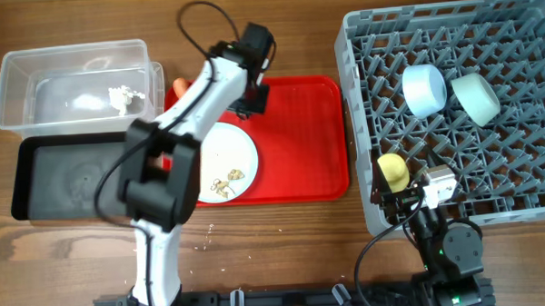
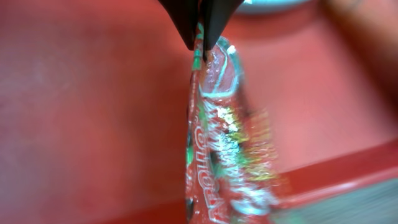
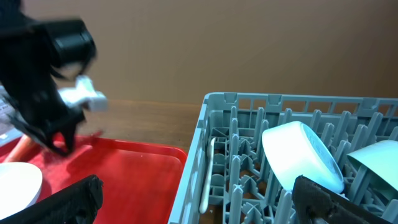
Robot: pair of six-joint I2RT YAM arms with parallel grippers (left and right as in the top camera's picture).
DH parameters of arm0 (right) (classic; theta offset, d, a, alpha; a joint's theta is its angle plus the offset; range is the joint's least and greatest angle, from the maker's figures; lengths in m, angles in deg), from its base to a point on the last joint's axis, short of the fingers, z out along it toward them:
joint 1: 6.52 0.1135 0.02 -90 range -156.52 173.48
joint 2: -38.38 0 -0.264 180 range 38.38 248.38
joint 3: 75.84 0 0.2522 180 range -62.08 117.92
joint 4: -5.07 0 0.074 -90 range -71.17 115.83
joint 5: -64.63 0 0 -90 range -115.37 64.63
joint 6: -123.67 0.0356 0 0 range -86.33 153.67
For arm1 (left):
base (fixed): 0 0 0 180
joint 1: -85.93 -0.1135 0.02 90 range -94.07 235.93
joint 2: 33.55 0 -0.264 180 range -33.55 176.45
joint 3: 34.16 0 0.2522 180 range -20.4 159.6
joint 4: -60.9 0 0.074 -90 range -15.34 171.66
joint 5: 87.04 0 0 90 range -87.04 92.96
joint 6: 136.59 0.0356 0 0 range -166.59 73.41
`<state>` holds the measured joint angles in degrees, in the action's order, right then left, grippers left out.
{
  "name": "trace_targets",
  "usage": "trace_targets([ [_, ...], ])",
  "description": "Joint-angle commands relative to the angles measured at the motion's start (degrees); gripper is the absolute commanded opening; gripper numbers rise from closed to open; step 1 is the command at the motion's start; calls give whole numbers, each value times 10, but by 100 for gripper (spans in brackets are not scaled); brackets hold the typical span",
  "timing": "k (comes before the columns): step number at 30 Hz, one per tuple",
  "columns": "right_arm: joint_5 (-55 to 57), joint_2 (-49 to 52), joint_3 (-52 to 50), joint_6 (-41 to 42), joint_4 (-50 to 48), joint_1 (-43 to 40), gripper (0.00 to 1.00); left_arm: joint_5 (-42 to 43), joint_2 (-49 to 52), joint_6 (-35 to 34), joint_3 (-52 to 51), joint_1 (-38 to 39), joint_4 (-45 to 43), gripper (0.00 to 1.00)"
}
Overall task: Sort waste into correct bins and load items into the dishwasher rack
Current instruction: 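Grasp the red snack wrapper on the tray with the left gripper, then carry the red wrapper left and drop it into the clear bin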
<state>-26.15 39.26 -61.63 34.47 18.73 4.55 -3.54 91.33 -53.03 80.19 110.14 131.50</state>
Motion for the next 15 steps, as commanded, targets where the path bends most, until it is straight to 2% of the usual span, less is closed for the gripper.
trace_targets([
  [1,8,-6,-2,8,-3,-2,100,-58,-148,-131,30,-77,18,4],
  [4,8,-6,-2,8,-3,-2,100,-56,-176,-171,30,-176,24,4],
  [8,8,-6,-2,7,-3,-2,100,-56,-143,-197,28,-261,22,5],
  [11,8,-6,-2,7,-3,-2,100,-52,-101,-245,28,-322,11,12],
  [14,8,-6,-2,8,-3,-2,100,-23,-95,-245,29,-346,-3,54],
  [15,8,-6,-2,7,-3,-2,100,1,-102,-245,36,-350,0,82],
])
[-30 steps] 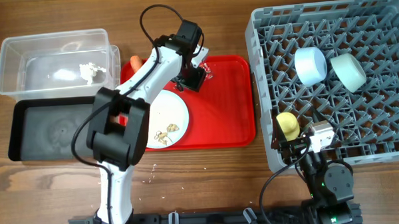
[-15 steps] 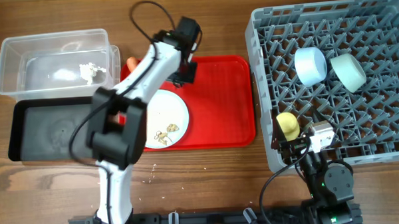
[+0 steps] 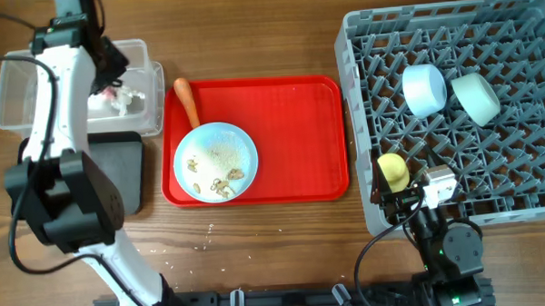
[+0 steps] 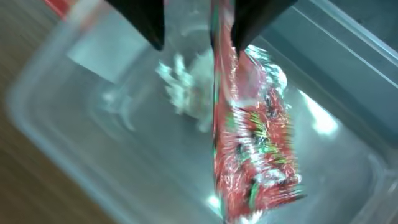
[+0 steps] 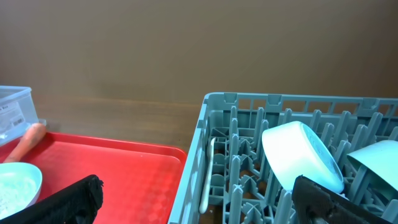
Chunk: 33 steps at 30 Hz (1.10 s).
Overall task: Sort waste into correct bins and load items into the dishwasher rack
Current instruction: 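Carry the red wrapper left and drop it into the clear bin, then grasp the orange carrot on the tray with the left gripper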
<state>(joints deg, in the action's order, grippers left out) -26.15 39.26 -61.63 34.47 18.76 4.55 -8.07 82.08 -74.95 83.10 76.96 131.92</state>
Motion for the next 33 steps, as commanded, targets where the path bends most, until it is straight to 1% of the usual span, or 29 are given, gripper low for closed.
trace_targets([
  [1,8,-6,-2,8,-4,-2,100,71,-18,-25,16,-17,5,89],
  [3,8,-6,-2,7,-4,-2,100,125,-42,-21,26,2,23,84],
  [5,8,-6,-2,7,-4,-2,100,129,-56,-12,26,37,43,80],
  [7,8,-6,-2,7,-4,-2,100,128,-55,15,24,83,54,74],
  [9,8,-6,-2,8,-4,-2,100,105,-47,29,14,128,51,72],
  [10,8,-6,-2,8,-3,-2,100,72,-40,28,4,156,47,69],
  [11,8,-6,-2,7,-4,-2,100,50,-33,24,-5,173,41,69],
  [13,8,-6,-2,8,-4,-2,100,43,-18,21,-20,190,28,69],
  [14,8,-6,-2,8,-4,-2,100,41,-4,-1,-35,196,12,69],
  [17,8,-6,-2,8,-4,-2,100,18,25,-41,-51,195,-5,68],
  [22,8,-6,-2,7,-4,-2,100,13,76,-43,-51,194,-9,68],
  [25,8,-6,-2,7,-4,-2,100,-11,114,-43,-52,192,-17,63],
  [28,8,-6,-2,7,-4,-2,99,-11,120,-43,-52,189,-26,56],
  [33,8,-6,-2,7,-3,-2,100,-21,132,-43,-52,180,-31,56],
])
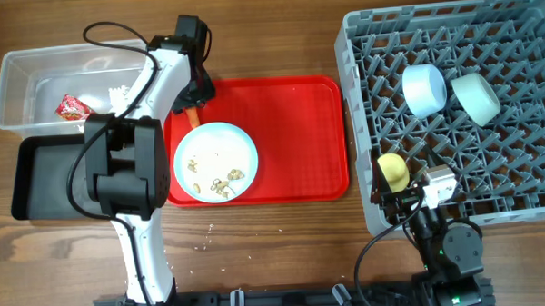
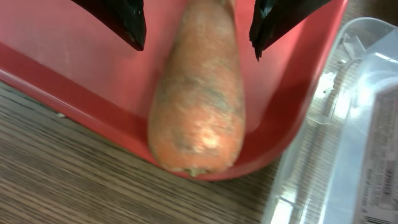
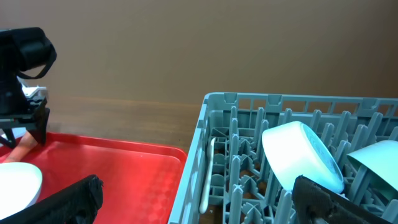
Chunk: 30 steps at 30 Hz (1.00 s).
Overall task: Sort waste into correct bins and load items into the dishwasher rack
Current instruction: 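Grasp the orange carrot on the tray with the left gripper, then carry the carrot left and drop it onto the black tray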
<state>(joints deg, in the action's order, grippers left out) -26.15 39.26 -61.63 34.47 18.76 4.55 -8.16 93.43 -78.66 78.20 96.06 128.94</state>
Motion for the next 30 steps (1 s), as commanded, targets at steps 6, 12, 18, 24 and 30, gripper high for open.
trace_targets([
  [6,8,-6,-2,7,-4,-2,100,-18,22,3,3,-17,-22,42],
  [12,8,-6,-2,8,-4,-2,100,-17,-63,3,59,-16,-21,30],
  [18,8,-6,-2,7,-4,-2,100,-21,-201,3,68,-20,35,29],
  [24,8,-6,-2,8,-4,-2,99,-64,-271,-61,65,-78,244,33],
  [30,8,-6,-2,7,-4,-2,100,-63,-271,-155,-73,-216,287,23],
])
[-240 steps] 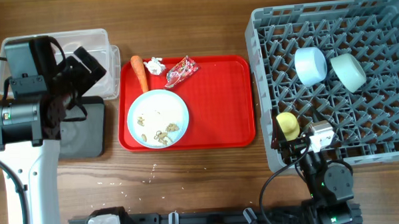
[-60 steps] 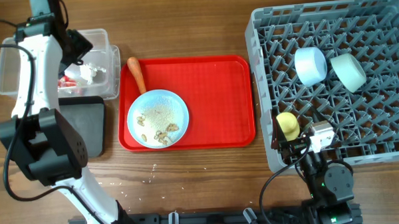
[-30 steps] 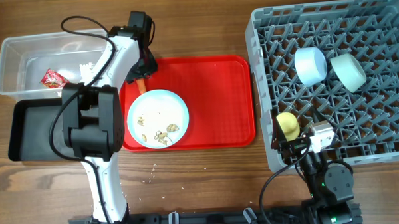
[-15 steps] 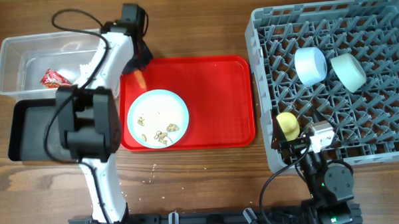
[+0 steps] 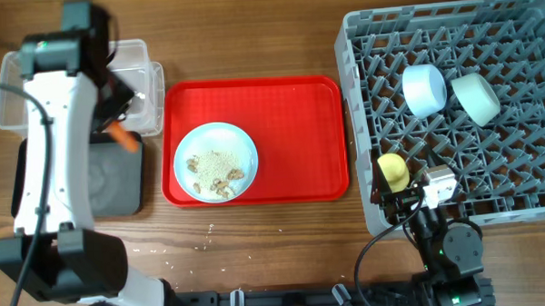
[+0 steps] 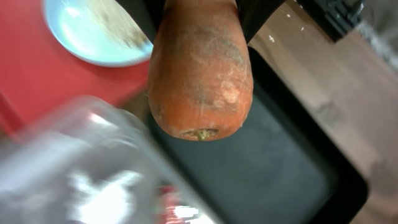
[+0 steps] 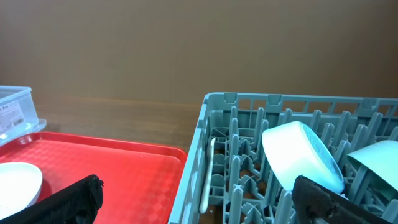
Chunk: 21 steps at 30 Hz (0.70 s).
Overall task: Sort waste into correct bins and load items into the dishwasher rack
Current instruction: 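Carry the carrot left and drop it onto the black tray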
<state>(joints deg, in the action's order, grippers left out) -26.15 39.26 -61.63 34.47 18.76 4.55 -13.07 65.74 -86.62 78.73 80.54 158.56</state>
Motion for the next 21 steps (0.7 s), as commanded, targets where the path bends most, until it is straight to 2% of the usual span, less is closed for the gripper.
trace_targets([
  [1,8,-6,-2,7,-4,-2,100,-12,6,-86,-106,-79,-26,23],
  [3,8,-6,-2,7,-4,-2,100,11,6,-87,-172,-118,-81,25],
  [6,8,-6,-2,8,-3,-2,100,104,6,-87,-270,-179,-173,24],
  [7,8,-6,-2,7,-4,-2,100,131,6,-86,-287,-195,-190,32],
  [8,8,-6,-2,7,-4,-2,100,154,6,-86,-295,-208,-198,60],
  [9,8,-6,-2,7,-3,-2,100,167,6,-84,-294,-216,-199,70],
  [10,8,-6,-2,8,-3,-2,100,174,5,-82,-290,-219,-198,75],
  [13,8,-6,-2,7,-4,-2,100,243,-5,-49,-271,-206,-194,76],
  [15,8,-6,-2,7,-4,-2,100,295,-26,-11,-256,-156,-197,79],
  [18,8,-6,-2,8,-4,-2,100,301,-43,58,-252,-31,-214,78],
  [19,8,-6,-2,7,-4,-2,100,290,-42,80,-252,27,-219,77],
  [20,8,-6,-2,7,-4,-2,100,241,-34,88,-252,128,-229,75],
  [21,8,-6,-2,7,-4,-2,100,215,-27,100,-252,174,-240,73],
])
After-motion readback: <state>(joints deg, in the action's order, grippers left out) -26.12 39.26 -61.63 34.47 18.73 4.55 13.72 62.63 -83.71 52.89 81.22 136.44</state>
